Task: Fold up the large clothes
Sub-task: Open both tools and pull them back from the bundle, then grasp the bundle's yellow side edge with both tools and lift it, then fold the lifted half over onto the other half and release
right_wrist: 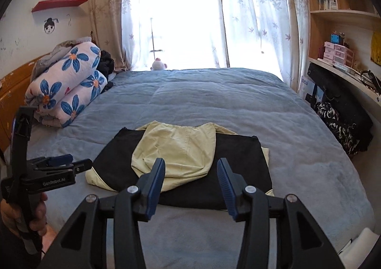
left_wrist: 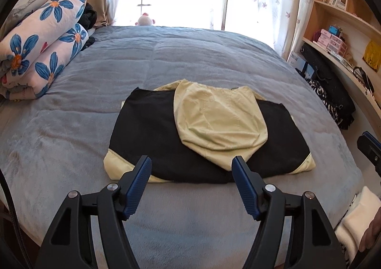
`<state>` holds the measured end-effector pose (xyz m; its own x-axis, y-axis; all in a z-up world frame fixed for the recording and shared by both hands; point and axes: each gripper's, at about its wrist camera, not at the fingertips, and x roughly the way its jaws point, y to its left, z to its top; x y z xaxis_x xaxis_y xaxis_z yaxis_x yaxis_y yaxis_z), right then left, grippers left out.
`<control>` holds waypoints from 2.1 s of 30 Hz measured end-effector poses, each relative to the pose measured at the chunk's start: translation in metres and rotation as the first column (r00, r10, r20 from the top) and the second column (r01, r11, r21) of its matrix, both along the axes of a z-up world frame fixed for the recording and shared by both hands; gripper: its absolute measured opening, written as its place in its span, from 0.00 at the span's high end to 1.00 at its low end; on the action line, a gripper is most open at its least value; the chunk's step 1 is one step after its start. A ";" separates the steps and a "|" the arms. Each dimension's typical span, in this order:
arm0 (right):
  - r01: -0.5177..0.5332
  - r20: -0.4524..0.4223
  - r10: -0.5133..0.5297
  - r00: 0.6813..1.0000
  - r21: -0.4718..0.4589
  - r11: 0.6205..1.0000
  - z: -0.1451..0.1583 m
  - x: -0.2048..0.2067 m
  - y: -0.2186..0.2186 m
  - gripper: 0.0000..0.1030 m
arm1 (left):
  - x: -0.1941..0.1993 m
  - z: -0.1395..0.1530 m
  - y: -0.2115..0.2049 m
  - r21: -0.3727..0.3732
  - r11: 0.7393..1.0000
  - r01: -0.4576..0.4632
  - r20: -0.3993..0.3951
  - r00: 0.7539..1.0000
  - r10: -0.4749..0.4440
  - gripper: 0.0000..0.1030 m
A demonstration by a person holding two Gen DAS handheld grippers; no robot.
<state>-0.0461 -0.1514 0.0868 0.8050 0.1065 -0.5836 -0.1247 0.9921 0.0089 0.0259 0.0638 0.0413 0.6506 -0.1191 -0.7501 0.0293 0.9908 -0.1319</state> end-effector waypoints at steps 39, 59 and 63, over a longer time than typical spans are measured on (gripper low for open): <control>-0.044 -0.094 0.047 0.994 0.031 0.999 -0.122 0.144 0.057 0.64 | 0.123 -0.199 0.092 -0.465 0.827 -0.315 -0.204 0.948 0.246 0.30; -0.095 -0.304 0.102 0.947 0.037 0.995 -0.224 0.213 0.095 0.86 | 0.120 -0.084 0.010 -0.064 0.991 -0.115 0.289 0.949 0.128 0.94; -0.105 -0.351 0.155 0.923 0.158 0.982 -0.220 0.213 0.077 0.86 | 0.127 -0.063 -0.028 -0.001 0.999 -0.046 0.322 0.946 0.044 0.94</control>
